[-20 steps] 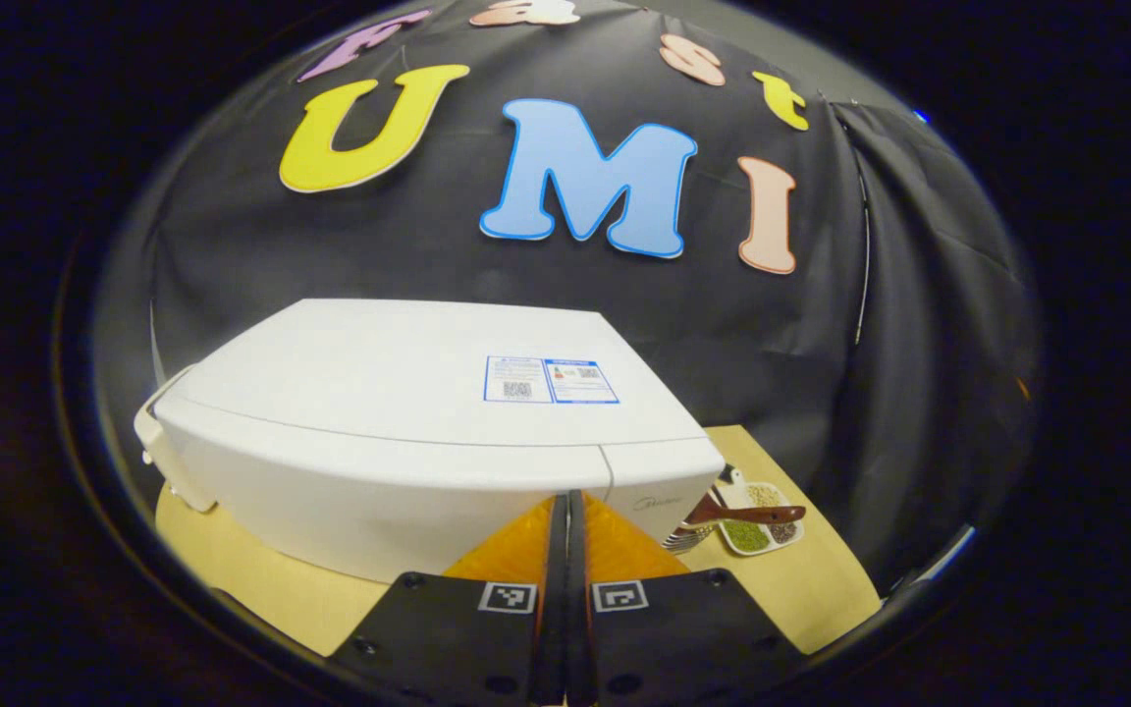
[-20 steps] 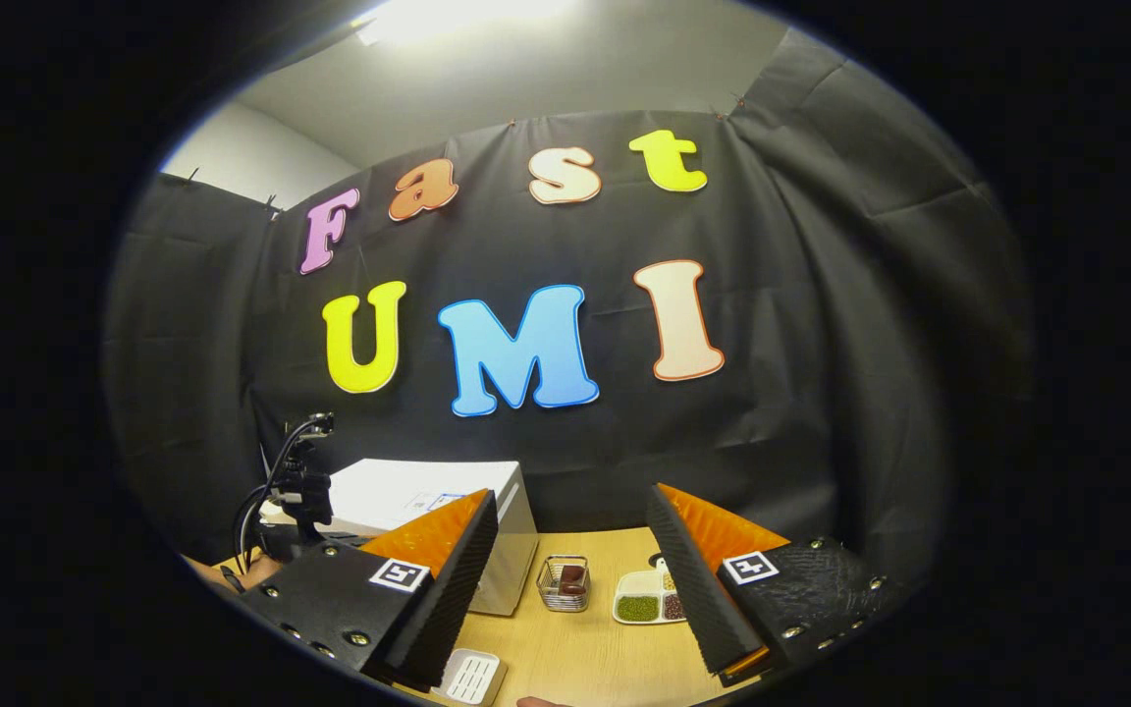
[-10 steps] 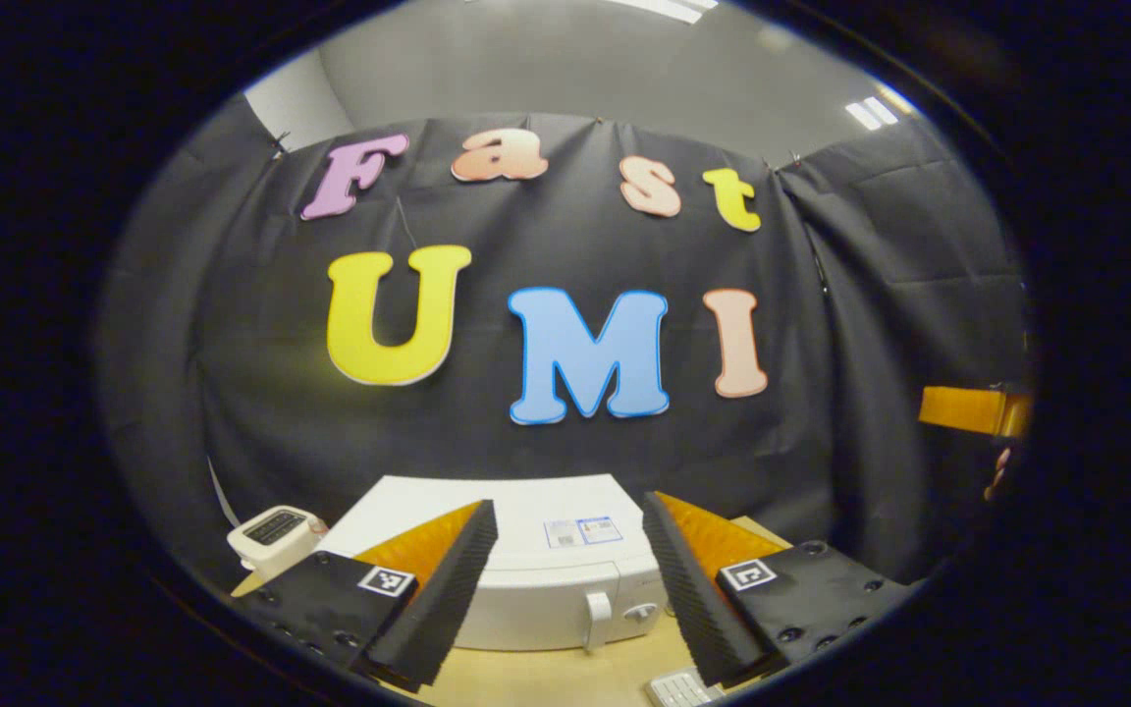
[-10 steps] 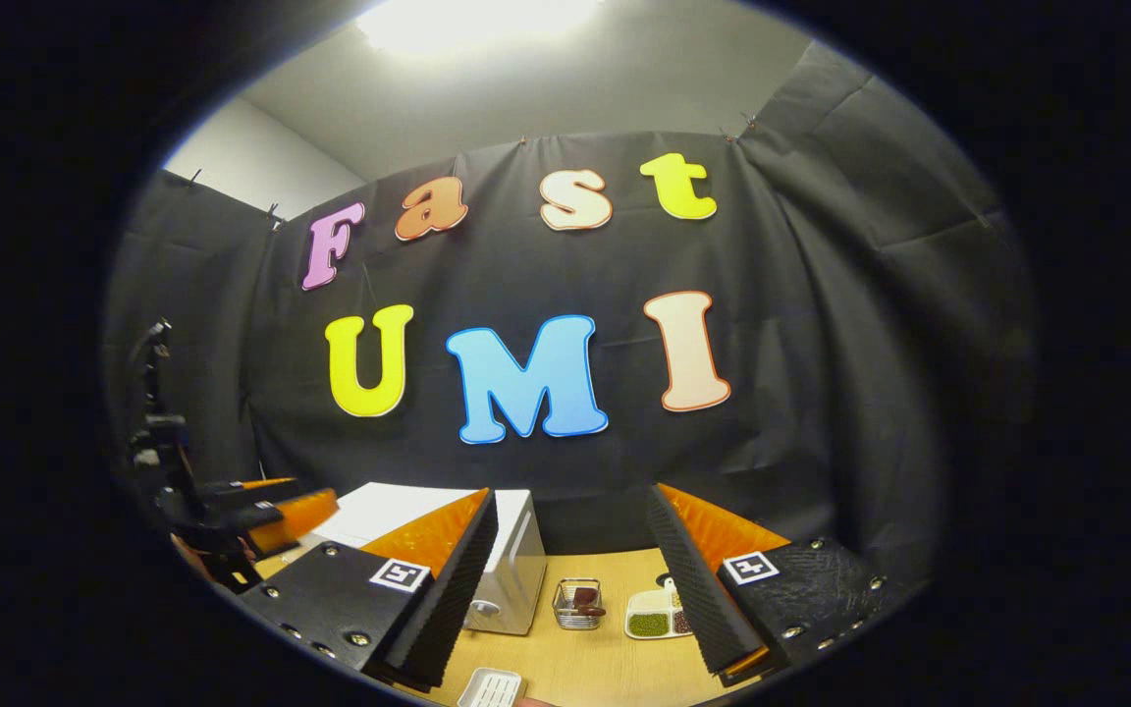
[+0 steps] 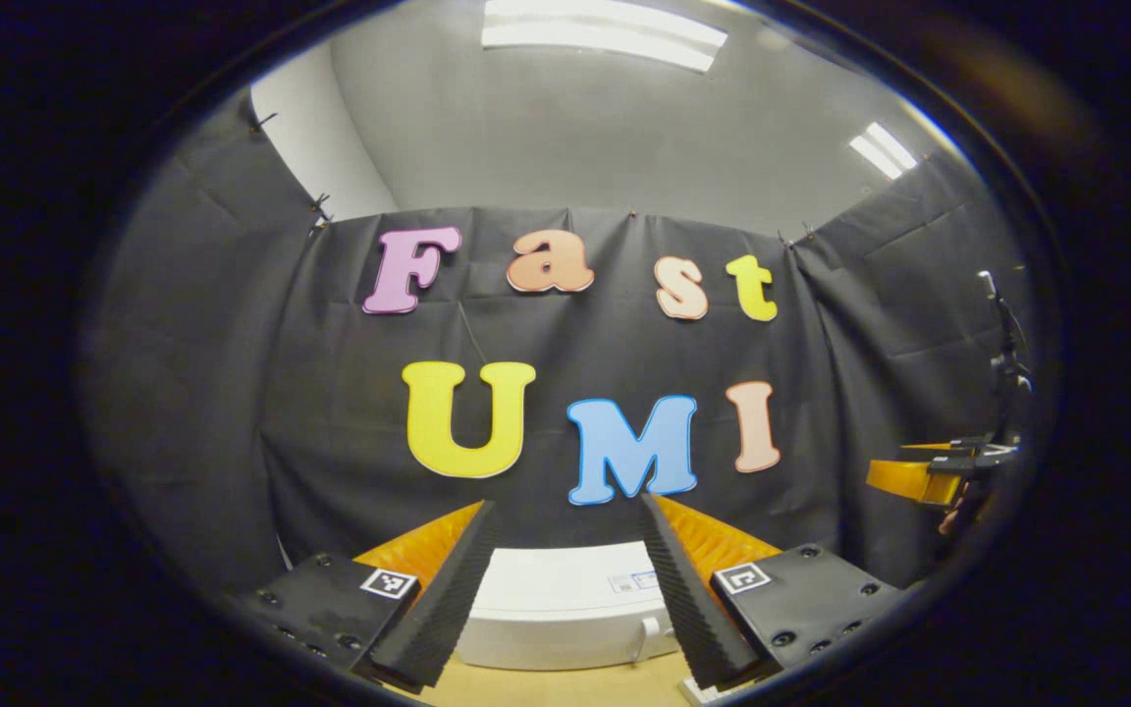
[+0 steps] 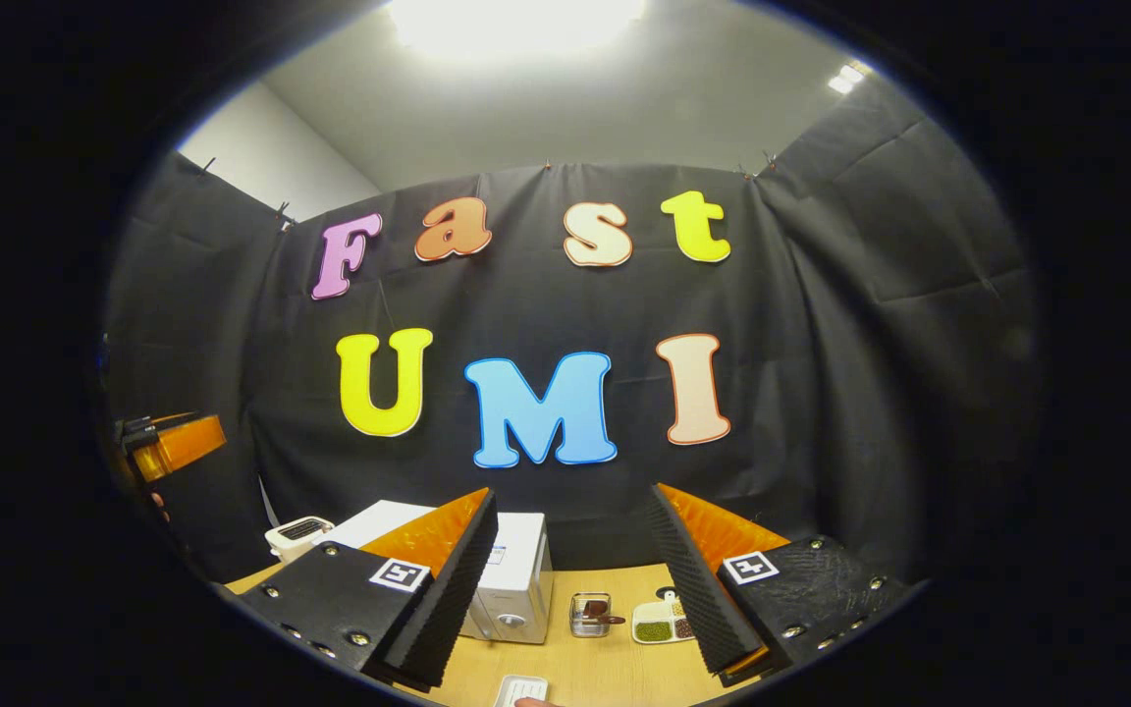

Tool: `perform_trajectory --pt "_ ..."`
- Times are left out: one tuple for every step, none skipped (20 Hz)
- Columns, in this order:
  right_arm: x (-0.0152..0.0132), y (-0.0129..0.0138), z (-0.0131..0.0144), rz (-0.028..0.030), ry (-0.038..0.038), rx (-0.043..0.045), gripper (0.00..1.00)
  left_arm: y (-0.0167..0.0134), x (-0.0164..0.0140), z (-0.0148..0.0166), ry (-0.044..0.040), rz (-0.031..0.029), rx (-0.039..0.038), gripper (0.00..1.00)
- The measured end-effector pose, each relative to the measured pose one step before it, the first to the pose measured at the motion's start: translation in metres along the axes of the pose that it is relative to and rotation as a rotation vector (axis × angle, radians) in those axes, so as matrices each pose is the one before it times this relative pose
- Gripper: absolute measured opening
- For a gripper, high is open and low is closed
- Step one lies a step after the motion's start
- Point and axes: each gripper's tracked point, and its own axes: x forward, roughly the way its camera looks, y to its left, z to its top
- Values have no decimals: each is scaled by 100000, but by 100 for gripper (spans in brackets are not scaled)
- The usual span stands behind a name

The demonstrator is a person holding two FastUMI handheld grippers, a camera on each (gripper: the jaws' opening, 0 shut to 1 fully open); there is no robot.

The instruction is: Open the microwave oven with the left hand, put the food in, and close the microwave oven.

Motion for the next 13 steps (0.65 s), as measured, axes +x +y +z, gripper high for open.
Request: perform_trajectory --pt "-727 410 416 -743 -825 -846 93 313 -528 -552 918 -765 -440 94" --pt "-695 491 470 -340 -908 -495 93 285 -449 -304 885 -851 -646 95" --pt "-609 491 264 -618 -154 -531 93 204 -509 -410 763 -1052 -1312 95" --pt "-614 380 88 -635 87 -797 93 166 -397 -173 216 -1116 -1480 94" --pt "-577 266 36 -1003 145 -596 93 149 -298 -50 -269 -884 -762 94" --pt "-493 233 53 -988 -24 -489 93 260 -396 -191 -2 -669 -167 94" --pt "-598 284 -221 -860 571 -48 93 210 -309 -512 788 -531 -32 94" --pt "-500 321 -239 -602 763 520 93 156 -218 -330 679 -618 -156 94" --pt "-411 291 -204 -378 739 922 93 144 -272 -276 476 -573 -271 94" --pt "-340 396 -226 132 631 716 93 218 -305 -65 -96 28 -60 94" --pt "-283 243 -202 189 629 270 93 229 -158 103 -629 439 21 94" --pt "-232 158 -71 -90 228 -41 93 37 -122 95 -56 -94 -234 94" --pt "-226 78 -45 294 -180 -171 93 -66 -272 13 -228 -242 -287 94"
